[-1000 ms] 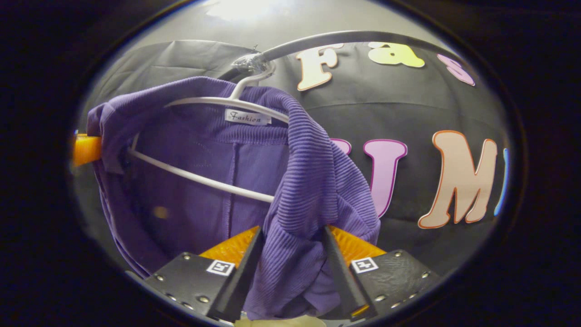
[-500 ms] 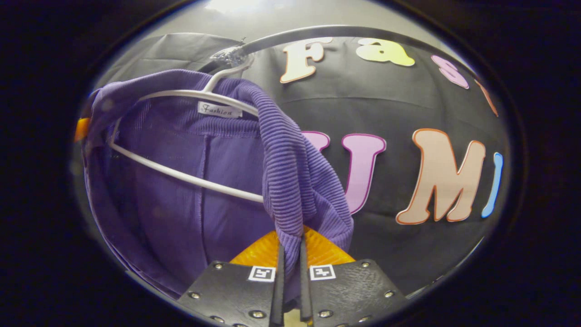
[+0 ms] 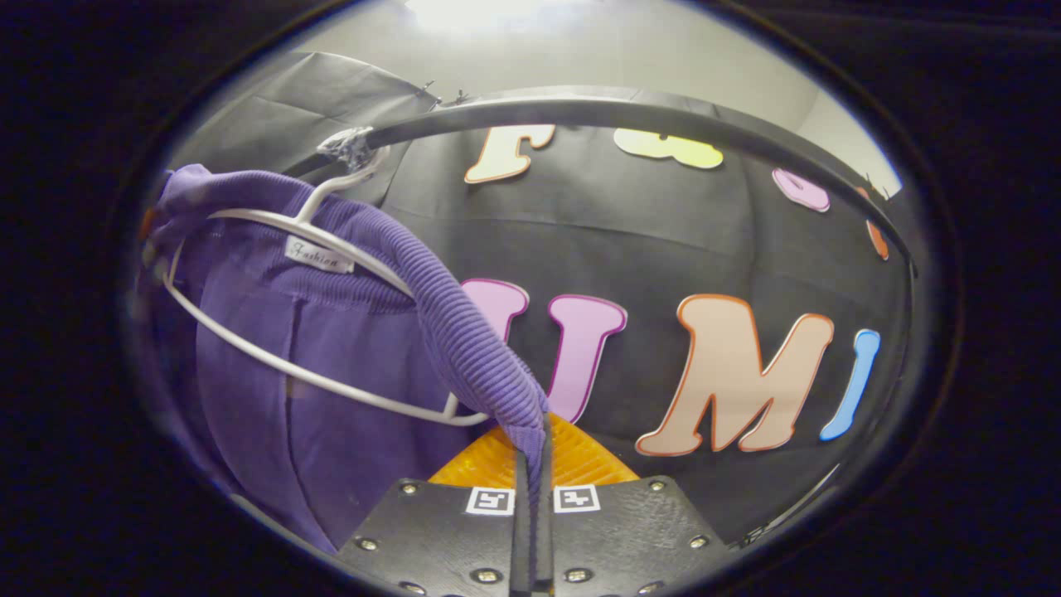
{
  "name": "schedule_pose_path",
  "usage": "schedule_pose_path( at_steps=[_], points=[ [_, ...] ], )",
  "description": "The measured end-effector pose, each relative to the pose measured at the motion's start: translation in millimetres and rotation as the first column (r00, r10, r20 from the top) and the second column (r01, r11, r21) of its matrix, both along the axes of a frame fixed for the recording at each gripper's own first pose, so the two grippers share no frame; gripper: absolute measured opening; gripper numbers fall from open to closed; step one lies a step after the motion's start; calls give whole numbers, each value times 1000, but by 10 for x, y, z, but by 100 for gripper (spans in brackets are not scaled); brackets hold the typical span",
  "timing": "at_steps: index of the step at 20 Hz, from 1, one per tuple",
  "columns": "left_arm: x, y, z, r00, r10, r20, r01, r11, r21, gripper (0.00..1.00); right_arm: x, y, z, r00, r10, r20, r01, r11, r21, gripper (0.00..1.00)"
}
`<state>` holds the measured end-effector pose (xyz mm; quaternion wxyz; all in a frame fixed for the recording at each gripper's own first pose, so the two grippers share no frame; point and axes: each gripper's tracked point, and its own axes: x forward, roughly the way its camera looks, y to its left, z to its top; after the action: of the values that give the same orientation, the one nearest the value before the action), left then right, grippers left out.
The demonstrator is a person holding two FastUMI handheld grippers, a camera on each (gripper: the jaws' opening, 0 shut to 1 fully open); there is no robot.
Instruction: Grasp the clothes on the hanger with both hands and then place them into the laundry hamper below.
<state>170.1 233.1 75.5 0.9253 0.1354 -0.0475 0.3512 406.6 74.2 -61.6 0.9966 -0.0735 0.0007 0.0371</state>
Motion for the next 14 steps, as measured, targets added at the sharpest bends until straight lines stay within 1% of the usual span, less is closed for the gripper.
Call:
schedule_pose_path(
  at_steps=[3, 5, 6, 7, 8, 9, 10, 11, 14],
  points=[
    [66, 44, -39, 1000, -2, -10, 2, 1000, 12, 0, 105, -90, 177, 998, -31, 61, 32, 999, -15, 3],
    [101, 82, -35, 1000, -6, -15, 7, 1000, 28, 0, 178, -136, 300, 993, -46, 105, 50, 998, -33, 0],
    [124, 101, -45, 1000, -8, -16, 9, 999, 32, 0, 209, -159, 359, 991, -53, 123, 58, 997, -42, 0],
    [142, 120, -42, 1000, -10, -12, 11, 999, 36, 0, 240, -173, 412, 988, -56, 142, 63, 997, -45, 3],
    [160, 145, -43, 1000, -9, -13, 9, 999, 42, 0, 265, -175, 474, 986, -57, 159, 65, 997, -46, 3],
    [167, 177, -37, 1000, -1, -15, 2, 999, 51, 2, 270, -178, 525, 983, -58, 174, 67, 997, -45, 3],
    [175, 204, -26, 1000, 6, -12, -5, 998, 59, 0, 272, -168, 583, 980, -56, 192, 65, 997, -43, 3],
    [193, 229, 18, 1000, 13, -7, -12, 997, 74, 0, 278, -152, 631, 977, -53, 209, 63, 997, -45, 3],
    [199, 381, 180, 999, 42, 20, -44, 993, 108, 2, 261, -64, 651, 975, -25, 223, 37, 998, -46, 3]
  ],
)
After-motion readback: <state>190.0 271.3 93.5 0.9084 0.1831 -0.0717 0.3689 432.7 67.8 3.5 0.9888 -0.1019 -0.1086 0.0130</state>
